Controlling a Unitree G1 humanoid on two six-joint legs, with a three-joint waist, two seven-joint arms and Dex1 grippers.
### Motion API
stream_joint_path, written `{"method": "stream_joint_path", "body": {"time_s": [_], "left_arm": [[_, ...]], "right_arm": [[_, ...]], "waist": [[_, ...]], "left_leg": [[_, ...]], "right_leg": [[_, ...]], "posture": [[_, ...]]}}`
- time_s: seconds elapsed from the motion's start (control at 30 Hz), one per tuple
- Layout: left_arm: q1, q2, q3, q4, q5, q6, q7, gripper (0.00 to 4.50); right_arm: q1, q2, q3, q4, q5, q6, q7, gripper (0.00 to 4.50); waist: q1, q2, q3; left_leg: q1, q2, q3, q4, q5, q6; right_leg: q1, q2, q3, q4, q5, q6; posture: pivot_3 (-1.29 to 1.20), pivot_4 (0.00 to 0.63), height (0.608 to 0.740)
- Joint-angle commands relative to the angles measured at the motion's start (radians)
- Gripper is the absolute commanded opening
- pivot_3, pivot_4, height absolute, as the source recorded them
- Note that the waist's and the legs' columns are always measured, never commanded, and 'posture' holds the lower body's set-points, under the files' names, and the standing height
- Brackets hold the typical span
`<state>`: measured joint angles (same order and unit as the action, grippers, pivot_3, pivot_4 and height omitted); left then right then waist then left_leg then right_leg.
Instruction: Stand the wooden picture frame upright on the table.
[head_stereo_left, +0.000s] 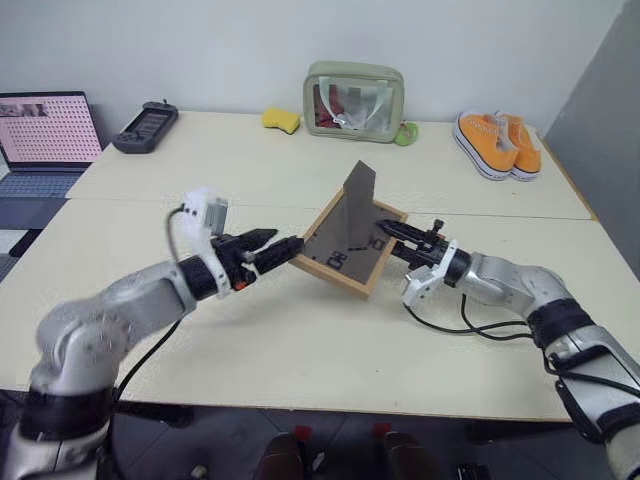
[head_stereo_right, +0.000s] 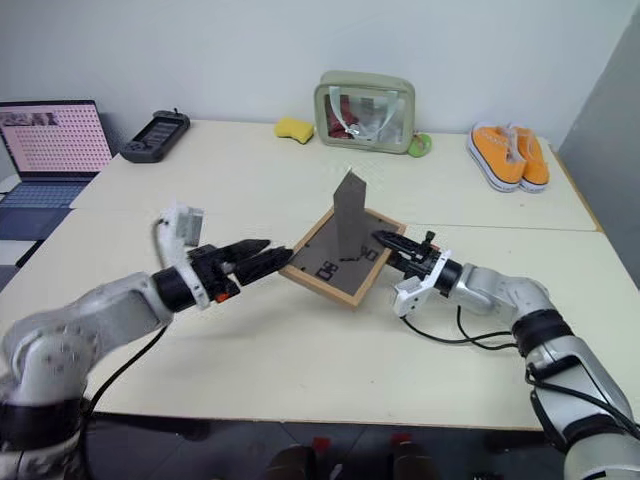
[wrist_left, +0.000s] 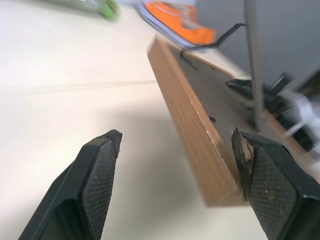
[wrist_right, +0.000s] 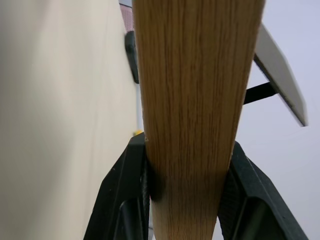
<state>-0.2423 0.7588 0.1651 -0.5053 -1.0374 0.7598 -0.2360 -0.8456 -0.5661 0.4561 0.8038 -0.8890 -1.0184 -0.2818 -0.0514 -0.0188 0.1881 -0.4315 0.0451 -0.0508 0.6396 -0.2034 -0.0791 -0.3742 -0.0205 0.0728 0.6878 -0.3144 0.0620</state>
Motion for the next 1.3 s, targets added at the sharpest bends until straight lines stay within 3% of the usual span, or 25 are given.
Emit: {"method": "stream_joint_path", "body": {"time_s": [0.03, 0.13, 0.2, 0.33, 0.5, 0.8, 1.3], "left_arm": [[0.115, -0.031, 0.071, -0.147, 0.118, -0.067, 0.068, 3.74], [0.201, -0.047, 0.117, -0.220, 0.134, -0.065, 0.096, 3.74], [0.279, -0.052, 0.147, -0.284, 0.166, -0.078, 0.103, 3.74], [0.406, -0.087, 0.210, -0.365, 0.177, -0.067, 0.155, 3.74], [0.502, -0.106, 0.241, -0.424, 0.200, -0.073, 0.163, 3.74], [0.459, -0.076, 0.277, -0.410, 0.165, -0.054, 0.153, 3.74], [0.377, -0.069, 0.262, -0.386, 0.132, -0.006, 0.143, 3.74]], "right_arm": [[-0.087, 0.087, -0.032, 0.115, 0.228, -0.099, 0.135, 1.33], [-0.109, 0.170, -0.055, 0.197, 0.392, -0.122, 0.311, 1.33], [-0.110, 0.253, -0.092, 0.222, 0.580, -0.063, 0.526, 1.33], [-0.089, 0.407, -0.216, 0.154, 0.983, 0.267, 1.009, 1.33], [-0.056, 0.463, -0.286, 0.031, 1.180, 0.646, 1.296, 1.33], [0.036, 0.449, -0.329, -0.079, 1.266, 1.043, 1.441, 1.33], [0.063, 0.484, -0.393, -0.097, 1.260, 1.170, 1.437, 1.33]], "waist": [[-0.003, 0.000, 0.000], [-0.006, 0.000, 0.000], [-0.006, 0.000, 0.000], [-0.006, 0.000, 0.000], [0.016, 0.000, 0.000], [0.021, 0.000, 0.000], [0.018, 0.000, 0.000]], "left_leg": [[0.000, 0.000, 0.000, 0.000, 0.000, 0.000], [0.000, 0.000, -0.001, 0.000, -0.002, 0.003], [0.000, 0.000, -0.001, 0.000, -0.002, 0.004], [0.001, 0.002, -0.002, 0.000, -0.002, 0.004], [0.001, 0.001, -0.003, 0.000, -0.002, 0.004], [0.001, 0.001, -0.003, 0.000, -0.002, 0.004], [0.001, 0.002, -0.002, -0.001, -0.002, 0.004]], "right_leg": [[0.000, 0.000, 0.000, 0.000, 0.000, 0.000], [0.001, 0.000, 0.000, 0.000, 0.000, 0.000], [0.001, 0.000, 0.000, 0.001, 0.000, 0.000], [0.002, 0.000, -0.001, 0.002, 0.000, 0.000], [0.002, 0.000, -0.003, 0.002, 0.000, 0.000], [0.001, 0.001, -0.003, 0.002, -0.001, -0.002], [0.000, 0.002, -0.002, 0.002, -0.001, -0.002]], "posture": [[0.00, 0.150, 0.740], [0.00, 0.150, 0.740], [0.00, 0.150, 0.740], [0.00, 0.150, 0.740], [0.00, 0.150, 0.740], [0.00, 0.150, 0.740], [0.00, 0.150, 0.740]]}}
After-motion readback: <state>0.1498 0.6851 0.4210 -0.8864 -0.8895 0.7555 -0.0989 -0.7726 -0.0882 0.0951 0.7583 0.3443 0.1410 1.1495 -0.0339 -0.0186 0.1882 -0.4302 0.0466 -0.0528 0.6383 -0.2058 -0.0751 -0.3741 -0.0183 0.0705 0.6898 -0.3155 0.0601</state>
